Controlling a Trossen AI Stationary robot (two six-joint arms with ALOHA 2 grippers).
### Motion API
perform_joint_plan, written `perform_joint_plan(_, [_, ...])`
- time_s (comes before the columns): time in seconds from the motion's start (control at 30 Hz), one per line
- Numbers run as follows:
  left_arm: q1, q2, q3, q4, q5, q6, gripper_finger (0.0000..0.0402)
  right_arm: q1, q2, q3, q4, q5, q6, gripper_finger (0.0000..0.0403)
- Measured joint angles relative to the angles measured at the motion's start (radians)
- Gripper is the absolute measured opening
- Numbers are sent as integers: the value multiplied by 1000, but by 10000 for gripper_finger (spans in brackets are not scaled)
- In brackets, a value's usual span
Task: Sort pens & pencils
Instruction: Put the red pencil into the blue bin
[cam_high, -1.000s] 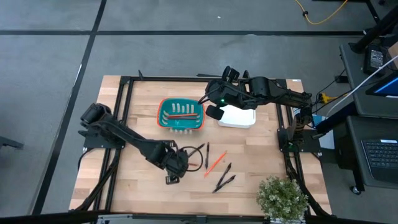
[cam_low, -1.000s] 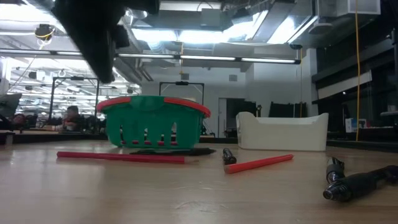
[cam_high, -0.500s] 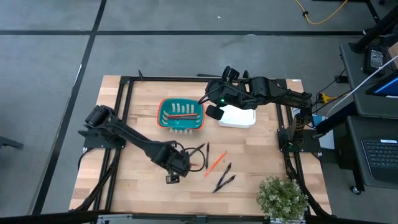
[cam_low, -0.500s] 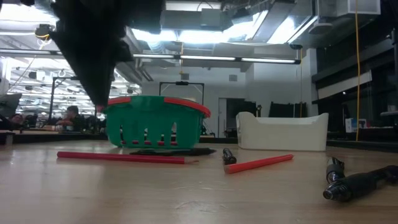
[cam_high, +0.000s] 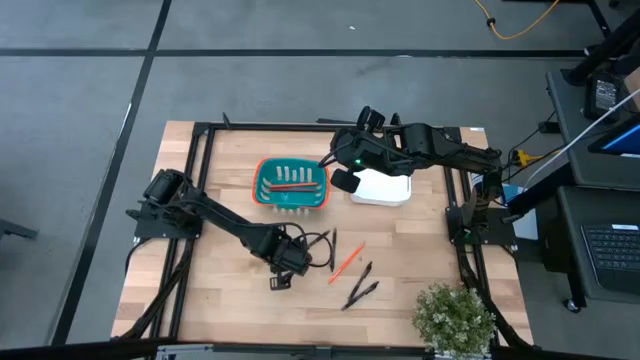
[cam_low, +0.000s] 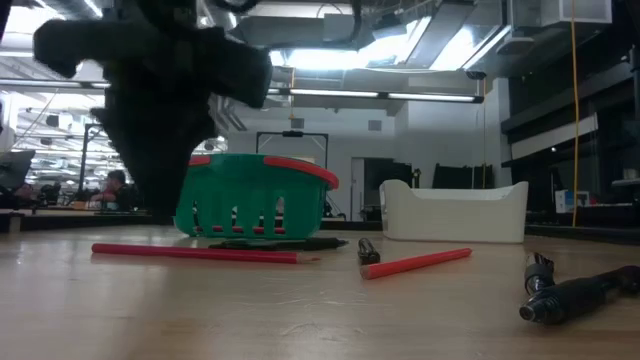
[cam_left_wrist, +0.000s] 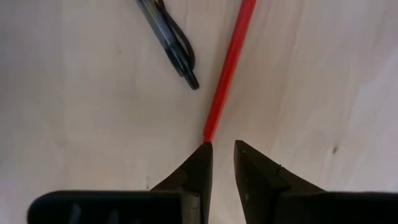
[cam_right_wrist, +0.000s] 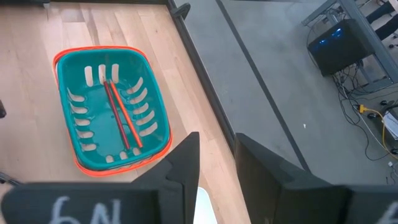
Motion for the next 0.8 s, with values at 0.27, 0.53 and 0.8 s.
perform_joint_plan(0.27, [18, -2, -43, 31, 9, 13, 61, 0, 0, 0, 0, 0, 0, 102])
perform_joint_plan(0.53, [53, -2, -62, 68, 24, 46, 61, 0, 0, 0, 0, 0, -1, 102])
perform_joint_plan(0.8, [80, -2, -86, 69, 39, 53, 61, 0, 0, 0, 0, 0, -2, 102])
